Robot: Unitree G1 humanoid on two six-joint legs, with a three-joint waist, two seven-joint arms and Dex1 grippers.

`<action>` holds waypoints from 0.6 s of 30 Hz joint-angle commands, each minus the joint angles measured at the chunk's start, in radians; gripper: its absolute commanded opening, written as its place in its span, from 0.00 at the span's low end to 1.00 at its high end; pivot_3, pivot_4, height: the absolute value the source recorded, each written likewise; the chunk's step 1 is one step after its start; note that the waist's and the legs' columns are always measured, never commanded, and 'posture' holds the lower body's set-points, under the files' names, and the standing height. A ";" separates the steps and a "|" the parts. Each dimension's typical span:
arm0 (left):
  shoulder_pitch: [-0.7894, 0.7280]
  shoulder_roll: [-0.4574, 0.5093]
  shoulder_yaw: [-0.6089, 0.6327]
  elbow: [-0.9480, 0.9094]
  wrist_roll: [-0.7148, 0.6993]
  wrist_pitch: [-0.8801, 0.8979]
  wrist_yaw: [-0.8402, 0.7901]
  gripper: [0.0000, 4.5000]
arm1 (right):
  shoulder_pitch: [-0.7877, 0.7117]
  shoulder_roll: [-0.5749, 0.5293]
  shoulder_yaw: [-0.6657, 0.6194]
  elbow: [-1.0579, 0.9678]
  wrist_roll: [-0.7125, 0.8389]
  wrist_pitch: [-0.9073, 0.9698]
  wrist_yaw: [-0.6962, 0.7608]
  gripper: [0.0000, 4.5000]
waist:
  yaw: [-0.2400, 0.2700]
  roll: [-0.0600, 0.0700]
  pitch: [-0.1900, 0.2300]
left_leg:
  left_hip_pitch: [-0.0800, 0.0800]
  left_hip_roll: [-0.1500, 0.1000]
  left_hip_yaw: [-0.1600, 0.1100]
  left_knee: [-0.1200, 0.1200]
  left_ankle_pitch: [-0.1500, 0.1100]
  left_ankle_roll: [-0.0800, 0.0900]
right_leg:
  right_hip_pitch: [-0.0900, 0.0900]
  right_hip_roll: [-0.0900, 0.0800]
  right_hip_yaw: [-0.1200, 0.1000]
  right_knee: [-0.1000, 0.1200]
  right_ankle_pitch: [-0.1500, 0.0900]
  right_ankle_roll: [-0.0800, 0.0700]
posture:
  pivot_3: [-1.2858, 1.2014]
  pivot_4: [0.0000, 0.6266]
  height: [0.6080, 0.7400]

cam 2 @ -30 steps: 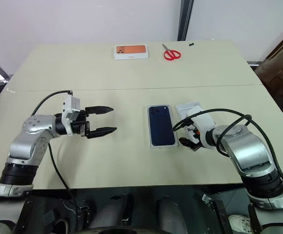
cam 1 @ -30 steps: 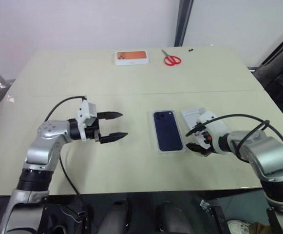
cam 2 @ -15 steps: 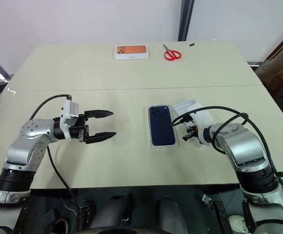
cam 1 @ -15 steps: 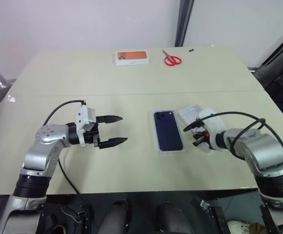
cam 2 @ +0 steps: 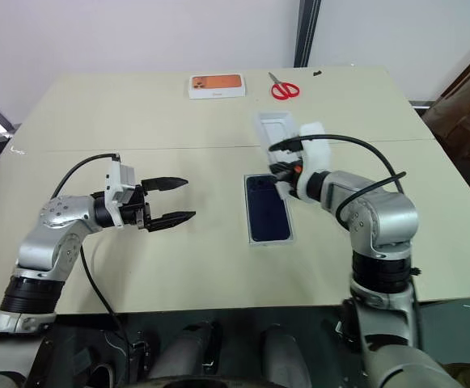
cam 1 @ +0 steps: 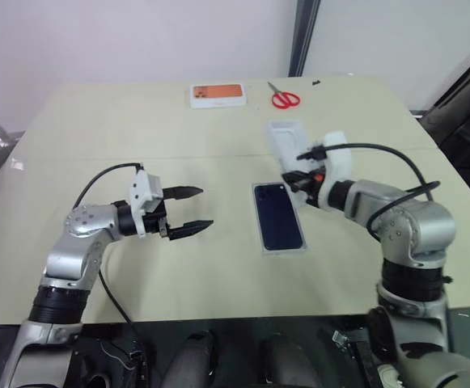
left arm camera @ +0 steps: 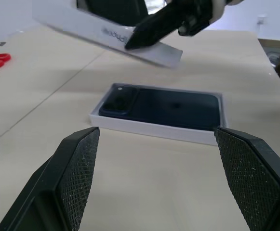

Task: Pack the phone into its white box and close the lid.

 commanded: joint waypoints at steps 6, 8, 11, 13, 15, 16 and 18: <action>-0.050 -0.014 0.016 0.021 -0.005 -0.012 0.026 0.89 | -0.077 0.202 -0.334 0.070 0.394 0.268 -0.053 0.01 | 0.003 0.000 0.000 | 0.000 0.000 0.000 0.000 0.000 0.000 | 0.000 0.000 0.000 0.000 0.000 0.000 | 0.52 0.24 0.95; -0.047 -0.019 0.023 0.015 -0.013 -0.001 0.041 0.89 | -0.026 0.195 -0.314 0.084 0.528 0.268 -0.106 0.01 | 0.001 0.001 0.000 | 0.000 0.000 0.000 0.000 0.000 0.000 | 0.000 0.000 0.000 0.000 0.000 0.000 | 0.52 0.24 0.95; -0.035 -0.025 0.027 0.000 -0.011 0.017 0.077 0.89 | 0.048 0.191 -0.304 0.123 0.703 0.268 -0.249 0.01 | -0.004 0.001 0.000 | 0.000 0.000 0.000 -0.001 0.000 0.000 | 0.000 0.000 0.000 0.000 0.000 0.000 | 0.52 0.24 0.95; -0.026 -0.028 0.027 -0.008 -0.008 0.025 0.096 0.89 | 0.075 0.194 -0.306 0.166 0.843 0.268 -0.353 0.01 | -0.004 0.001 0.000 | 0.000 0.000 0.000 -0.001 0.000 0.000 | 0.000 0.000 0.000 0.000 0.000 0.000 | 0.52 0.24 0.95; -0.013 -0.037 0.026 -0.022 -0.011 0.036 0.123 0.89 | 0.126 0.171 -0.253 0.200 1.039 0.244 -0.471 0.01 | -0.006 0.001 0.000 | 0.000 0.000 0.000 -0.001 0.000 0.000 | -0.001 0.000 0.000 0.001 0.000 0.000 | 0.52 0.24 0.95; -0.008 -0.040 0.024 -0.029 -0.013 0.045 0.133 0.89 | 0.170 0.133 -0.177 0.208 1.185 0.174 -0.562 0.01 | -0.007 0.001 0.000 | 0.000 0.000 0.000 -0.001 0.000 0.000 | -0.001 0.000 0.000 0.001 0.000 0.000 | 0.52 0.24 0.95; -0.002 -0.047 0.025 -0.042 -0.016 0.058 0.149 0.89 | 0.246 0.046 -0.030 0.188 1.400 0.042 -0.703 0.01 | -0.009 0.001 0.000 | 0.000 0.000 0.000 -0.001 0.000 0.000 | 0.000 0.000 0.000 0.000 0.000 0.000 | 0.52 0.24 0.95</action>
